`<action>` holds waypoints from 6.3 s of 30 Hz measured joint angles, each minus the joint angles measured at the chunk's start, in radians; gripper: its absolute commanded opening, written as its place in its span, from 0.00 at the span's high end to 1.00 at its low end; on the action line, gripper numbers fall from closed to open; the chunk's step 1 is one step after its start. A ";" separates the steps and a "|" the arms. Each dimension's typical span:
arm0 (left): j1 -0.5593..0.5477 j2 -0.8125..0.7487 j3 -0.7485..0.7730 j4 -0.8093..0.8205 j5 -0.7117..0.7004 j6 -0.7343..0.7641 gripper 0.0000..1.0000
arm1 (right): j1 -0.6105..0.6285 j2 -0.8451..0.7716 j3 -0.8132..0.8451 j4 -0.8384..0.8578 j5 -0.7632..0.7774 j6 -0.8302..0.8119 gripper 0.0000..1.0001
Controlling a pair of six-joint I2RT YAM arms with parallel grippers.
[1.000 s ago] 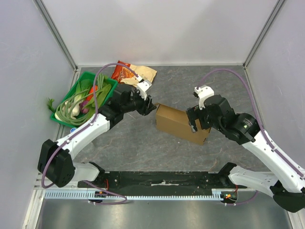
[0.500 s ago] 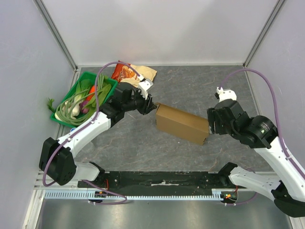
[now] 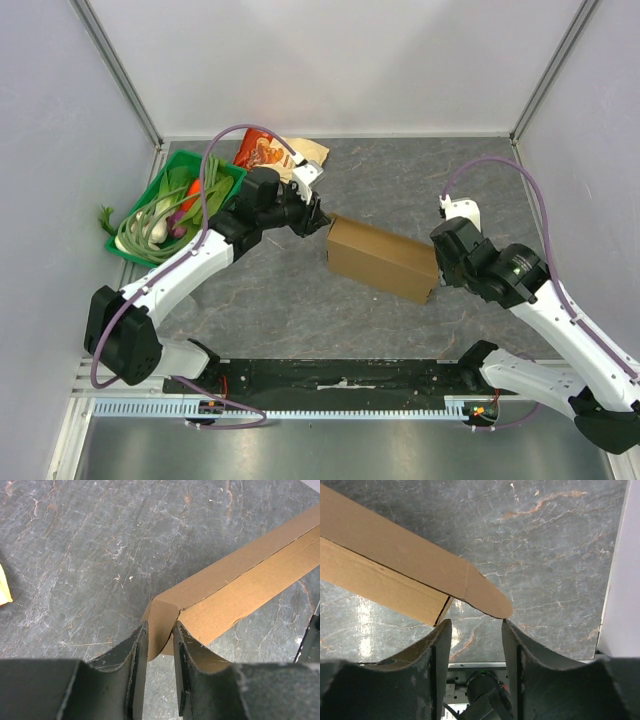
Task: Fold the paper box
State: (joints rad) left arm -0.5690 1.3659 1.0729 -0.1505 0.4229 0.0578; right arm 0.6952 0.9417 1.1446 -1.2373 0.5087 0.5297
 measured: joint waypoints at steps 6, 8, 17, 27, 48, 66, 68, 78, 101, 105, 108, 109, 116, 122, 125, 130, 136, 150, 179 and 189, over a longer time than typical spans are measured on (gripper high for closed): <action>0.000 0.006 0.016 -0.013 0.021 -0.001 0.70 | 0.000 -0.006 0.000 0.013 0.041 -0.014 0.41; 0.000 0.012 0.022 -0.017 0.027 -0.001 0.70 | 0.000 -0.006 0.000 0.011 0.055 -0.014 0.39; 0.000 0.029 0.037 -0.044 0.033 -0.001 0.73 | -0.002 -0.006 -0.017 0.056 0.075 -0.014 0.50; 0.000 0.042 0.069 -0.102 0.031 -0.001 0.63 | -0.002 0.010 -0.043 0.126 0.077 -0.006 0.57; 0.000 0.050 0.069 -0.131 0.025 -0.001 0.73 | -0.002 0.011 -0.091 0.099 0.117 0.055 0.81; 0.003 0.057 0.171 -0.222 0.026 -0.143 0.96 | -0.006 0.013 -0.029 0.115 0.014 0.043 1.00; 0.002 0.062 0.178 -0.222 0.025 -0.164 0.97 | -0.006 0.016 -0.029 0.114 0.007 0.043 1.00; -0.011 0.092 0.178 -0.230 -0.039 -0.180 0.98 | -0.010 0.039 -0.029 0.112 -0.027 0.046 1.00; -0.026 0.069 0.092 -0.112 -0.129 -0.194 0.98 | -0.048 0.079 -0.006 0.120 -0.091 0.039 1.00; -0.031 0.069 0.103 -0.133 -0.151 -0.188 0.98 | -0.051 0.082 -0.005 0.124 -0.095 0.032 1.00; -0.034 0.069 0.106 -0.140 -0.160 -0.187 0.98 | -0.052 0.083 -0.004 0.124 -0.097 0.027 1.00; -0.035 0.069 0.106 -0.140 -0.164 -0.187 0.98 | -0.054 0.083 -0.004 0.124 -0.098 0.026 1.00; -0.040 0.069 0.110 -0.146 -0.195 -0.172 0.98 | -0.059 0.088 0.000 0.124 -0.101 0.012 1.00; -0.046 0.069 0.117 -0.161 -0.220 -0.143 0.98 | -0.059 0.098 0.005 0.125 -0.101 0.002 1.00; -0.048 0.069 0.121 -0.167 -0.233 -0.131 0.98 | -0.060 0.101 0.005 0.130 -0.102 0.001 1.00; -0.052 0.067 0.132 -0.192 -0.264 -0.099 0.98 | -0.061 0.101 0.005 0.138 -0.111 0.001 1.00; -0.055 0.066 0.130 -0.191 -0.256 -0.098 0.98 | -0.063 0.101 0.009 0.138 -0.133 0.002 1.00; -0.066 0.052 0.116 -0.185 -0.312 -0.098 0.98 | -0.089 0.121 0.069 0.122 -0.212 0.107 1.00; -0.079 0.037 0.079 -0.134 -0.286 -0.129 0.98 | -0.194 0.091 -0.032 0.235 -0.220 0.348 1.00; -0.082 0.010 0.012 -0.045 -0.318 -0.166 0.98 | -0.181 -0.023 -0.216 0.462 -0.166 0.285 0.96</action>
State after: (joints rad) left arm -0.6506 1.3762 1.0851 -0.1951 0.1051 -0.1081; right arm 0.5140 0.9184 0.9287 -0.7753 0.3428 0.8143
